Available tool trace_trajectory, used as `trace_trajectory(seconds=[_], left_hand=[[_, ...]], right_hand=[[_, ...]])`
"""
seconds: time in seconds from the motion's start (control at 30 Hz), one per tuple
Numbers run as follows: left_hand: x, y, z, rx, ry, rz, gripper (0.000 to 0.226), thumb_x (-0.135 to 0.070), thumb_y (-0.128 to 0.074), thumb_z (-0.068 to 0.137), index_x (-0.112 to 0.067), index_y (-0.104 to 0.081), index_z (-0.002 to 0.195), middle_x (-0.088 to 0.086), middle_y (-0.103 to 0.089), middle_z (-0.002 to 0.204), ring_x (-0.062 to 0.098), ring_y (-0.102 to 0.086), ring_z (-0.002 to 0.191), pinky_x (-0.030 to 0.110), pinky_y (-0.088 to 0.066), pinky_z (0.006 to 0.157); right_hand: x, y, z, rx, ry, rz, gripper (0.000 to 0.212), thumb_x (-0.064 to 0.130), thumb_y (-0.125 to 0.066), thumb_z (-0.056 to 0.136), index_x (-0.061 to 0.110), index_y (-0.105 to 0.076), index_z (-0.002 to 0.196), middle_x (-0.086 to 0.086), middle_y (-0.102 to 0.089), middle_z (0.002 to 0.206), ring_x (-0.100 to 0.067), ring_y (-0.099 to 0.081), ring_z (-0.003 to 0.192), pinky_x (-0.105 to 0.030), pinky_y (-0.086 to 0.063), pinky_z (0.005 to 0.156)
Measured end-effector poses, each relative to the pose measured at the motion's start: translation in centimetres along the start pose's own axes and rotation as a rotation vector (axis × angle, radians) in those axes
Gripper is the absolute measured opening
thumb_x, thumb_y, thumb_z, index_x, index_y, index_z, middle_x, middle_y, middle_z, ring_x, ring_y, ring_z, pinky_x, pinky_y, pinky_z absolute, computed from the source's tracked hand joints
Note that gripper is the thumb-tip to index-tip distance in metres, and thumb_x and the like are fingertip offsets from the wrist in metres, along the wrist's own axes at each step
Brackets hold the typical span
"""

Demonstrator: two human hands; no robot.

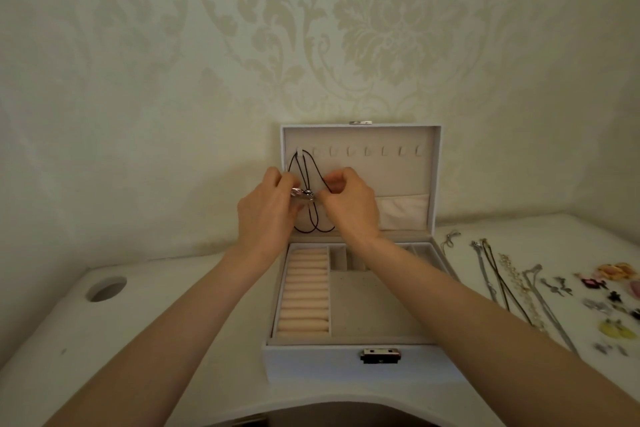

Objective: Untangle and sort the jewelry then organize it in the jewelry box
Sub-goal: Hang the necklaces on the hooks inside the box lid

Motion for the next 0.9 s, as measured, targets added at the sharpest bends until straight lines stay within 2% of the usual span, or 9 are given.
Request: trace_trajectory(seconds=[0.1, 0.2, 0.27, 0.43, 0.53, 0.67, 0.73, 0.8, 0.9], left_hand=[[-0.1, 0.2, 0.3, -0.046, -0.059, 0.017, 0.013, -0.019, -0.067, 0.084, -0.011, -0.062, 0.092, 0.008, -0.054, 0.091, 0.029, -0.059, 0.067, 0.030, -0.038, 0.046], [0.0, 0.2, 0.5, -0.067, -0.107, 0.022, 0.011, -0.019, -0.069, 0.082, -0.011, -0.062, 0.087, 0.007, -0.053, 0.089, 0.027, -0.058, 0.065, 0.028, -0.037, 0.044], [0.3, 0.3, 0.6, -0.061, -0.123, -0.012, 0.013, -0.019, -0.070, 0.081, -0.012, -0.062, 0.088, 0.005, -0.052, 0.090, 0.023, -0.057, 0.067, 0.027, -0.035, 0.046], [0.4, 0.9, 0.5, -0.073, -0.161, -0.093, 0.012, -0.018, -0.067, 0.085, -0.011, -0.061, 0.094, 0.004, -0.050, 0.099, 0.009, -0.041, 0.068, 0.022, -0.028, 0.048], [0.5, 1.1, 0.4, -0.096, -0.151, -0.097, 0.011, -0.019, -0.064, 0.087, -0.013, -0.062, 0.097, 0.003, -0.051, 0.100, 0.007, -0.041, 0.069, 0.017, -0.022, 0.045], [0.6, 1.4, 0.7, -0.112, -0.134, -0.095, 0.012, -0.018, -0.065, 0.087, -0.011, -0.062, 0.097, 0.005, -0.052, 0.099, 0.007, -0.041, 0.069, 0.015, -0.020, 0.045], [0.6, 1.5, 0.9, -0.109, -0.138, -0.084, 0.014, -0.018, -0.065, 0.087, -0.009, -0.062, 0.097, 0.007, -0.052, 0.100, 0.012, -0.045, 0.069, 0.019, -0.024, 0.045], [0.5, 1.7, 1.1, -0.111, -0.139, -0.071, 0.015, -0.019, -0.065, 0.087, -0.008, -0.062, 0.097, 0.008, -0.052, 0.101, 0.016, -0.048, 0.071, 0.023, -0.029, 0.048], [0.3, 1.9, 1.5, -0.117, -0.130, -0.061, 0.016, -0.020, -0.065, 0.087, -0.007, -0.062, 0.097, 0.009, -0.051, 0.101, 0.013, -0.042, 0.073, 0.023, -0.026, 0.049]], right_hand=[[-0.5, -0.2, 0.0, -0.015, -0.033, 0.116, 0.020, 0.010, -0.069, 0.081, 0.014, -0.062, 0.098, -0.001, -0.064, 0.091, -0.025, -0.066, 0.087, -0.042, -0.055, 0.079], [-1.2, 0.3, 0.3, 0.005, -0.104, 0.306, 0.014, -0.003, -0.066, 0.083, 0.010, -0.062, 0.088, -0.010, -0.063, 0.081, -0.019, -0.061, 0.060, -0.023, -0.055, 0.051], [-1.3, 0.5, 0.2, 0.034, -0.119, 0.364, 0.009, -0.001, -0.065, 0.086, 0.008, -0.062, 0.085, -0.010, -0.062, 0.073, -0.016, -0.056, 0.051, -0.020, -0.050, 0.044], [-2.2, 0.8, 0.2, 0.037, -0.124, 0.344, 0.015, 0.002, -0.060, 0.090, 0.012, -0.059, 0.078, -0.008, -0.060, 0.059, -0.013, -0.053, 0.042, -0.022, -0.046, 0.041], [-2.4, 0.2, 0.1, 0.094, -0.103, 0.255, 0.022, 0.000, -0.060, 0.089, 0.013, -0.058, 0.071, -0.007, -0.060, 0.059, -0.012, -0.055, 0.042, -0.023, -0.047, 0.042], [-2.2, -0.7, -0.4, 0.185, -0.088, 0.185, 0.020, -0.002, -0.060, 0.089, 0.010, -0.059, 0.073, -0.005, -0.058, 0.056, -0.003, -0.050, 0.033, -0.018, -0.043, 0.037], [-2.1, -0.9, -0.6, 0.210, -0.087, 0.168, 0.015, -0.003, -0.058, 0.089, 0.007, -0.060, 0.078, -0.004, -0.057, 0.057, -0.001, -0.048, 0.031, -0.016, -0.042, 0.035], [-2.3, -1.0, -0.7, 0.235, -0.093, 0.140, 0.015, -0.003, -0.057, 0.089, 0.006, -0.060, 0.078, -0.004, -0.056, 0.057, -0.001, -0.047, 0.031, -0.016, -0.042, 0.034], [-2.6, -1.3, -0.9, 0.286, -0.094, 0.095, 0.020, -0.003, -0.056, 0.089, 0.009, -0.056, 0.074, -0.008, -0.057, 0.057, -0.004, -0.049, 0.032, -0.018, -0.043, 0.035]])
Point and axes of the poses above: each hand's wrist, its own z-axis towards the middle knuckle, its own y-axis out of the back of the hand, x = y × z, the point moved 7 cm from there along z, towards the middle knuckle
